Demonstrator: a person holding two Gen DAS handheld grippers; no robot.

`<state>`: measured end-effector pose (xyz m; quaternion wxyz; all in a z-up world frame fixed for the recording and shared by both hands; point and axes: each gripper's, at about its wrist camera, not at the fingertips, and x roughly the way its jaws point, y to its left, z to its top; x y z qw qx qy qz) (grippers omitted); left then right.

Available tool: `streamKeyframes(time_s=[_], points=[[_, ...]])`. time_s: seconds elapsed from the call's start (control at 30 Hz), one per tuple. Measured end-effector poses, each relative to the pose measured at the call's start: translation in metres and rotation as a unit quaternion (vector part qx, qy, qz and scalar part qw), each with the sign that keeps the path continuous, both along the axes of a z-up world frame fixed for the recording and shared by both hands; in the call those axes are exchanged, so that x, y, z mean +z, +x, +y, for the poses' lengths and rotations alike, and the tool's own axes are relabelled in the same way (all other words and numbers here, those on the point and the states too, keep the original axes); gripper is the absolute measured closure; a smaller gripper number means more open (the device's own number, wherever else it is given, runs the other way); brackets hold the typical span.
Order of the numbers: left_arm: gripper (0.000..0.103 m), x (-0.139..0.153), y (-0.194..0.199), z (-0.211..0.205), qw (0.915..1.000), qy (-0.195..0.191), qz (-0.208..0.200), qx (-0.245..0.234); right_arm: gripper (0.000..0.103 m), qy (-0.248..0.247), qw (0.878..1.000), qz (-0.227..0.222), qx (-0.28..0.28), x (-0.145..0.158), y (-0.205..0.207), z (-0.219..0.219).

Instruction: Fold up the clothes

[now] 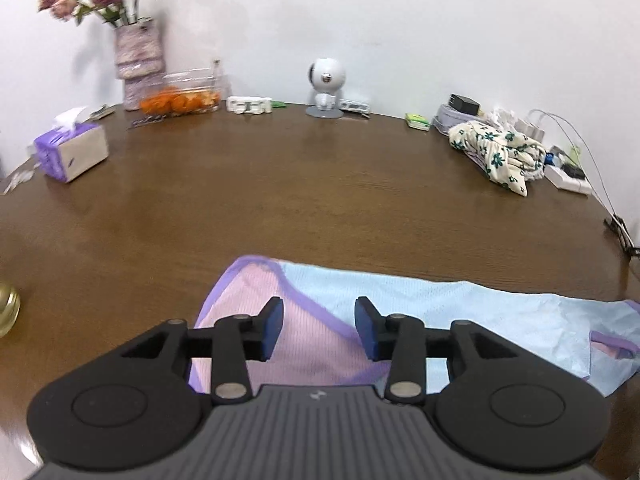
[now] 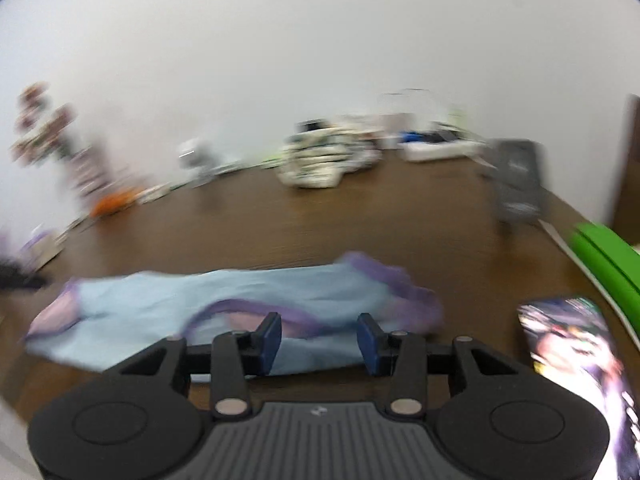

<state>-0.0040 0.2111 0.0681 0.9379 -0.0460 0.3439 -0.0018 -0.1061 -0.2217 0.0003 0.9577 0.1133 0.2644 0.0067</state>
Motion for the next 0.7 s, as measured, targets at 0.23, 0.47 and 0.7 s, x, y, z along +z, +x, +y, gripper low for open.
streamKeyframes(time_s=[0.23,0.47,0.7], points=[[0.062,-0.008,-0.018,-0.003,0.9998,-0.012,0.008,0.01,0.059,0.026,0.997,0.041,-0.065,-0.011,0.027,-0.014],[0.062,-0.019,-0.02,-0.005,0.9998,0.0,0.02,0.002,0.066,0.015,0.995,0.051,-0.082,-0.019,0.056,-0.001],[0.063,-0.039,-0.022,-0.001,0.9993,-0.007,0.034,0.016,0.095,-0.029,0.997,0.047,-0.051,-0.019,0.057,0.009]])
